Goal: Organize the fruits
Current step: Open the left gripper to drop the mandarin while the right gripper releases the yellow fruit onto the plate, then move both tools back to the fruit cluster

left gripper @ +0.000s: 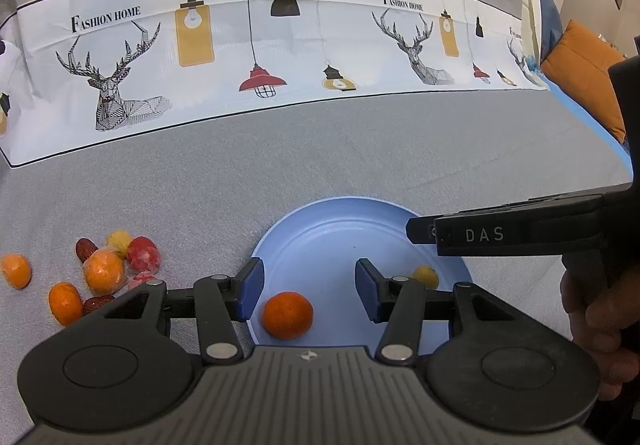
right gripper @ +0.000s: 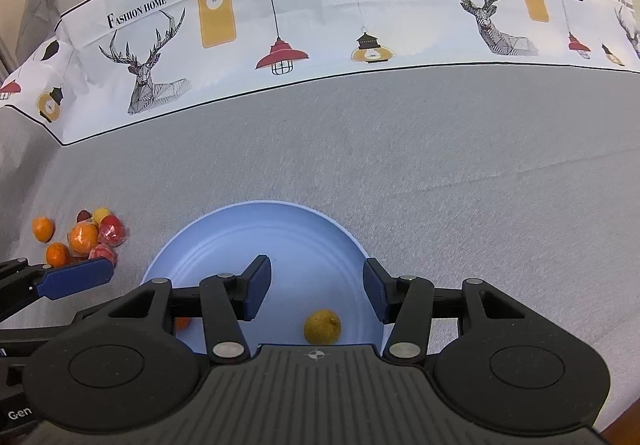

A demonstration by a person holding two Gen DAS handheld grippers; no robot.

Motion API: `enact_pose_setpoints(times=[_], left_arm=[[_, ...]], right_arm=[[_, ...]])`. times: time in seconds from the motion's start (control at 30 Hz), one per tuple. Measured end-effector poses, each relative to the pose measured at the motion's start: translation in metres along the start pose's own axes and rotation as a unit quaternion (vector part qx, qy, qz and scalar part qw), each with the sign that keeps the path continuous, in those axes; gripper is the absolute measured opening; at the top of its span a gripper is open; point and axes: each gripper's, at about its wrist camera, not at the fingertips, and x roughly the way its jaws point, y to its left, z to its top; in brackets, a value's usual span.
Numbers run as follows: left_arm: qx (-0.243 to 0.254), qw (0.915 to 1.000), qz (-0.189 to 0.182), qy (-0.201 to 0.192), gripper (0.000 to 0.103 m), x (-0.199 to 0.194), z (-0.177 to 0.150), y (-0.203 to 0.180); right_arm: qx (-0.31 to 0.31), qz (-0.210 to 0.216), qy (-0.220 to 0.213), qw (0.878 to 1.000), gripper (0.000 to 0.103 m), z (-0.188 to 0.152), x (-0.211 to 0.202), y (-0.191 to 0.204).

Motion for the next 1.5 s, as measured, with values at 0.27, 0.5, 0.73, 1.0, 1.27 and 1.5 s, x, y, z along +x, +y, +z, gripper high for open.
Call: enact_pose_setpoints(times=[0.27, 0.5, 0.73, 1.0, 1.27, 1.5], left_arm=[[0.000, 0.9994, 0.018, -0.030, 0.031, -0.021, 0.014, 0.006], [-0.012, 0.9979, 0.056, -0.029, 0.031, -0.025, 0.053, 0.049], [-0.112, 0.9874, 0.110, 0.018, 0.031, -0.016, 0.035, 0.122], [-0.374, 0.9211, 0.088, 0.060, 0.031, -0.009, 0.012, 0.211], [-0.467, 0.8753, 0.098, 0.080, 0.037, -0.010, -0.012, 0.240], [-0.449, 0.8836, 0.092, 0.094, 0.050, -0.003, -0.011, 0.236]], right_arm=[[0.005, 0.007, -0.023, 1.000, 0.053, 0.004, -0.005, 0.002], [0.015, 0.041, -0.071, 0.997, 0.044, 0.013, -0.016, 0.011], [0.013, 0.074, -0.096, 0.993, 0.042, 0.016, -0.019, 0.033], [-0.042, 0.134, -0.056, 0.988, 0.042, 0.014, -0.001, 0.097], [-0.082, 0.155, -0.001, 0.985, 0.043, 0.005, 0.025, 0.153], [-0.086, 0.145, 0.027, 0.985, 0.050, -0.001, 0.055, 0.175]])
